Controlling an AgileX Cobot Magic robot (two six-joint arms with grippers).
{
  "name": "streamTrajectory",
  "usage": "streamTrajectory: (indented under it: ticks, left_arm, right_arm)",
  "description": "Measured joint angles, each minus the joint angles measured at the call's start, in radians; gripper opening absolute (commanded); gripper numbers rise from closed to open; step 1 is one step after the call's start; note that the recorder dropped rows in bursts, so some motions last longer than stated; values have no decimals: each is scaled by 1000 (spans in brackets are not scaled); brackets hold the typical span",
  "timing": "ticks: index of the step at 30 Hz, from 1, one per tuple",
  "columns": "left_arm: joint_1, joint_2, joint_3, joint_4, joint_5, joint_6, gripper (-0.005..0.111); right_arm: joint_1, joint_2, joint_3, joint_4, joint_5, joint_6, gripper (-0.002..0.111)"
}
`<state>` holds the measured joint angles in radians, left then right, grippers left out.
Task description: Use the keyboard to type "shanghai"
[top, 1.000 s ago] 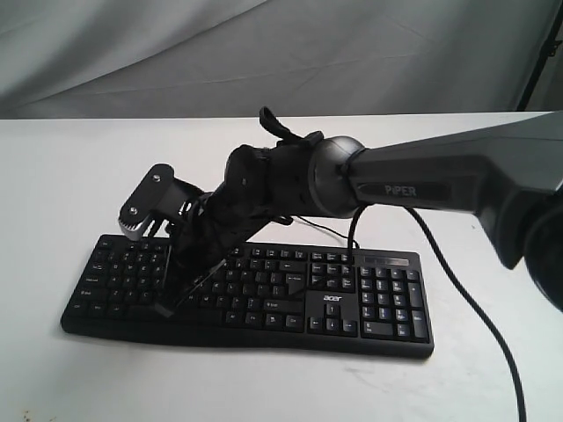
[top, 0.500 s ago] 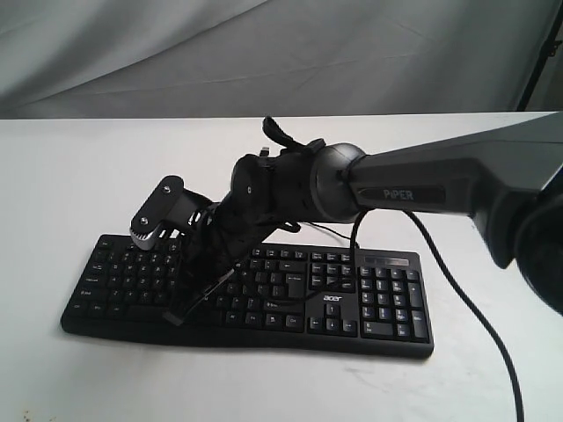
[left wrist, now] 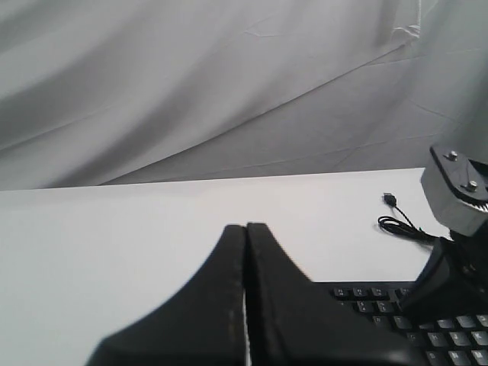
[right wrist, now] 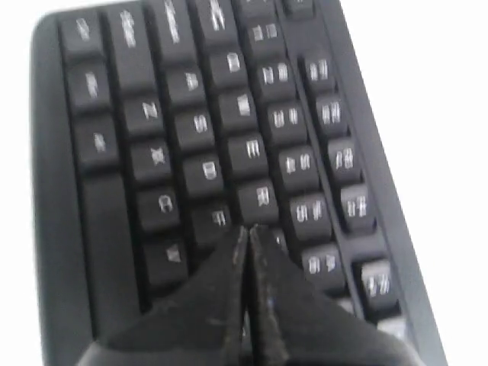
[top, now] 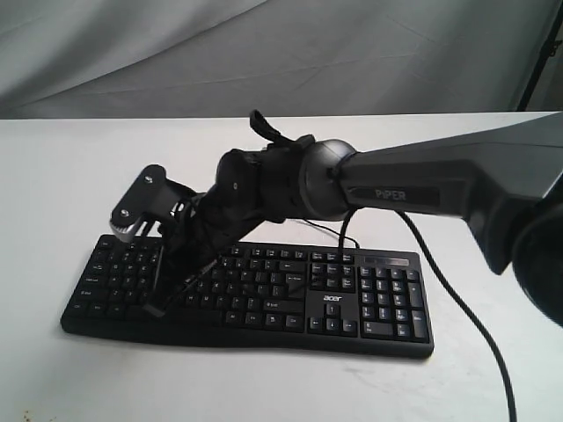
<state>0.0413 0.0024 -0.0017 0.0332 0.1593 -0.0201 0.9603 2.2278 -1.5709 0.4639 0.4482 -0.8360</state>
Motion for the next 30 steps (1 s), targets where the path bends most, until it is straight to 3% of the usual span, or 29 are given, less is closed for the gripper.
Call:
streamTrajectory:
  ticks: [16,30]
  left_arm:
    - [0,0,0,0,0,0,0]
    - [0,0,0,0,0,0,0]
  right_arm:
    - [48,237,-450,-8,214,27,0]
    - [61,255,-483,-10,237,34,0]
